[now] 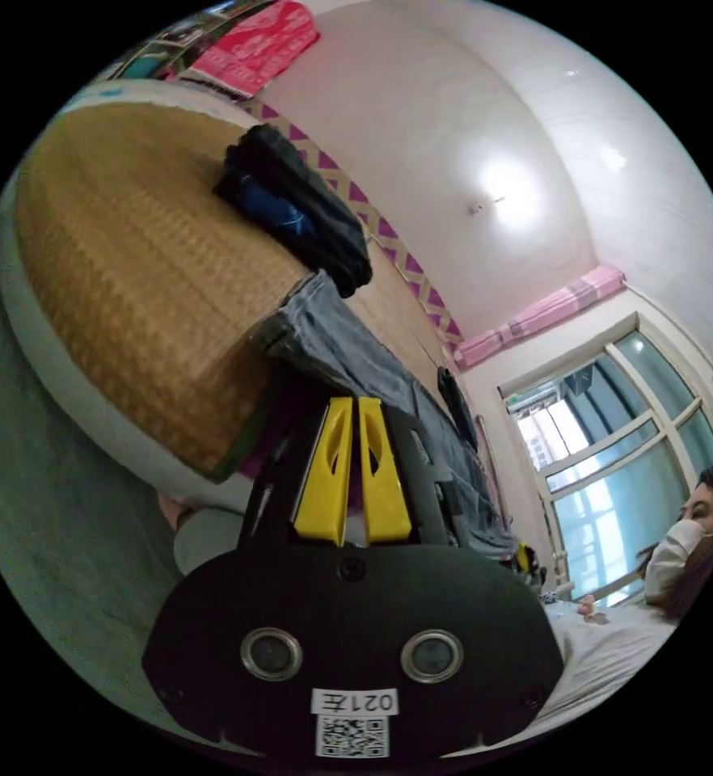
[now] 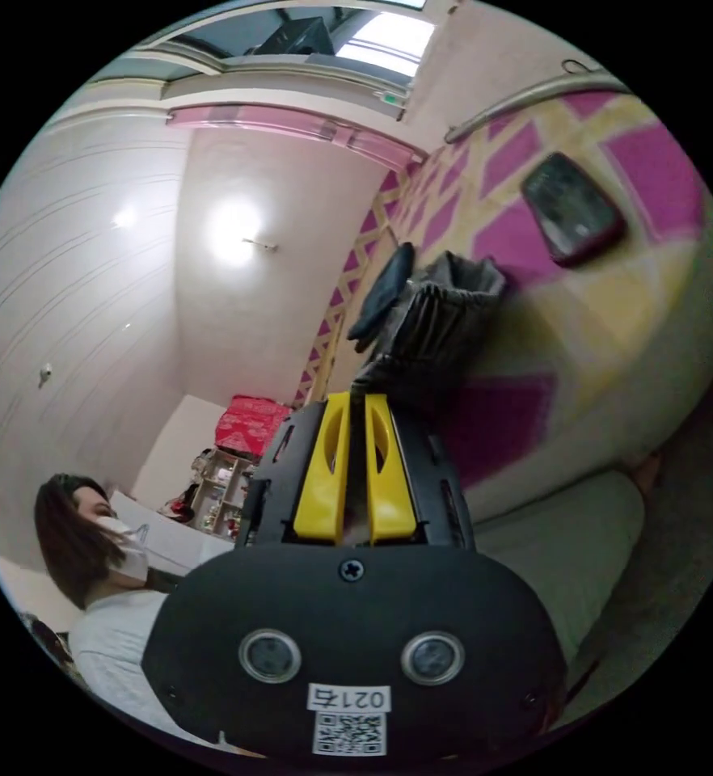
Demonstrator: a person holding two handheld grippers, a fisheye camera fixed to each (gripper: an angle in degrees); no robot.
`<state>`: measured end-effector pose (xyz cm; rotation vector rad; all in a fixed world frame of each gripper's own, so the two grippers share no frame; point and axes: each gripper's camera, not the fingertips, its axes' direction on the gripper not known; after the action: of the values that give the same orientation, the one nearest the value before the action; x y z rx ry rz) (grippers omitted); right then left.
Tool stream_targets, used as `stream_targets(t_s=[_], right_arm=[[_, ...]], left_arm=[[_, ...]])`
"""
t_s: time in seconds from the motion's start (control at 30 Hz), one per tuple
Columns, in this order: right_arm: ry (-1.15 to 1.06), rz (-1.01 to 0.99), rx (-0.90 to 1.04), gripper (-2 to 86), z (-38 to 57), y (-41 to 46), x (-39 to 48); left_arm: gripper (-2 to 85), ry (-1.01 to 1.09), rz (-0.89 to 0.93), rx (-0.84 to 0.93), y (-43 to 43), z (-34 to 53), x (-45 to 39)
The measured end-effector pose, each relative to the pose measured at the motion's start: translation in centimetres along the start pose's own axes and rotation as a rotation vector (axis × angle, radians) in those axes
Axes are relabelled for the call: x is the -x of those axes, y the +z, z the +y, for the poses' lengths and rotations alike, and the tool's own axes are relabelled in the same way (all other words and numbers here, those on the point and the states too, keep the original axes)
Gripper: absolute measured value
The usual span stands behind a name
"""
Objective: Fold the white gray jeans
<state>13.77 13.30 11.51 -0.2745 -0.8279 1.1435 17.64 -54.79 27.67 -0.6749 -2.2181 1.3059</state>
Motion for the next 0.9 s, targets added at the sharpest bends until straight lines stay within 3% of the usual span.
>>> stream_targets(t_s=[0.23, 0.4, 0.47, 0.6, 0.9], right_arm=[[-0.077, -0.017, 0.06, 2.5, -13.4, 9.7, 3.3], [-0.068, 0.144, 0.123, 5.2, -20.2, 20.7, -0.7], [-0.077, 0.314, 0.163, 7.0, -21.5, 24.4, -3.1], [-0.221, 0.436, 0.18, 7.0, -20.1, 24.8, -2.3], [-0.814, 0.37, 0.659, 4.9, -1.2, 32.2, 4.5]], left_arm=[[-0.6, 0.11, -0.079, 0.096, 7.6, -11.7, -7.0], [4.1, 0.042, -0.223, 0.228, 19.0, -16.6, -5.1], [5.7, 0.031, -0.325, 0.247, 21.6, -16.9, -3.1], [6.1, 0.088, -0.354, 0.178, 19.9, -15.5, -1.1], [5.9, 0.418, -0.252, 0.326, 20.4, -6.9, -4.2]])
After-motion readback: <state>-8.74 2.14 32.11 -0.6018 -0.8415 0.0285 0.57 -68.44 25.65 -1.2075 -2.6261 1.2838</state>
